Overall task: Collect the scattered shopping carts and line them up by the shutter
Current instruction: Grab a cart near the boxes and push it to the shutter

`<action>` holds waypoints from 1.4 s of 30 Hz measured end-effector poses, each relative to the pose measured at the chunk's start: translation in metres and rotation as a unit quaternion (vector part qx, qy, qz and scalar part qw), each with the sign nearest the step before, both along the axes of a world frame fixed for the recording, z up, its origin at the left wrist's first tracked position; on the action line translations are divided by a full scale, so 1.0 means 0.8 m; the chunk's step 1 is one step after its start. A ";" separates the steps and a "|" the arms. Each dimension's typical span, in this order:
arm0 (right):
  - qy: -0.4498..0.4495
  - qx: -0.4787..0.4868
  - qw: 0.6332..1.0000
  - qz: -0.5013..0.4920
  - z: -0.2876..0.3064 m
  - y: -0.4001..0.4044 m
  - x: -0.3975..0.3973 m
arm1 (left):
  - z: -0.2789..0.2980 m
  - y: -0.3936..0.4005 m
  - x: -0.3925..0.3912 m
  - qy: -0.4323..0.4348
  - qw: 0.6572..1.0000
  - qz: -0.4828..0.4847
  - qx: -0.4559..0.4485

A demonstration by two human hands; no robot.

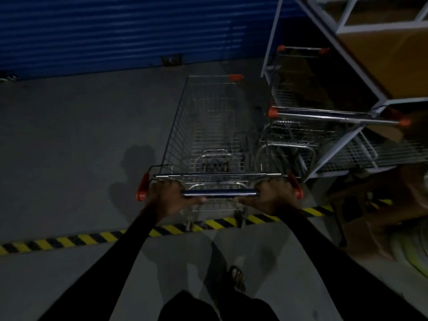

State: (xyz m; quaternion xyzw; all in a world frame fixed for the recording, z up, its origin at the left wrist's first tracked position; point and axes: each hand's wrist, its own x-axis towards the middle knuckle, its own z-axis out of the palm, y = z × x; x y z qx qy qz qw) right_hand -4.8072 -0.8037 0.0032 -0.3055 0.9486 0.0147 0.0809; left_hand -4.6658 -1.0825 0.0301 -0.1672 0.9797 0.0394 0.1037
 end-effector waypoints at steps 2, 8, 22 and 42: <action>-0.002 -0.006 1.000 0.013 0.002 -0.008 -0.039 | 0.002 -0.005 -0.037 0.001 1.000 0.003 -0.010; -0.002 -0.016 0.999 0.031 0.004 -0.031 -0.145 | 0.003 -0.024 -0.133 0.011 1.000 0.017 0.010; 0.053 0.021 0.998 0.037 -0.010 -0.070 -0.240 | -0.048 -0.092 -0.228 0.055 0.997 -0.030 -0.034; 0.046 -0.132 0.990 -0.017 -0.014 -0.058 -0.201 | -0.054 -0.075 -0.221 0.205 0.976 -0.072 0.020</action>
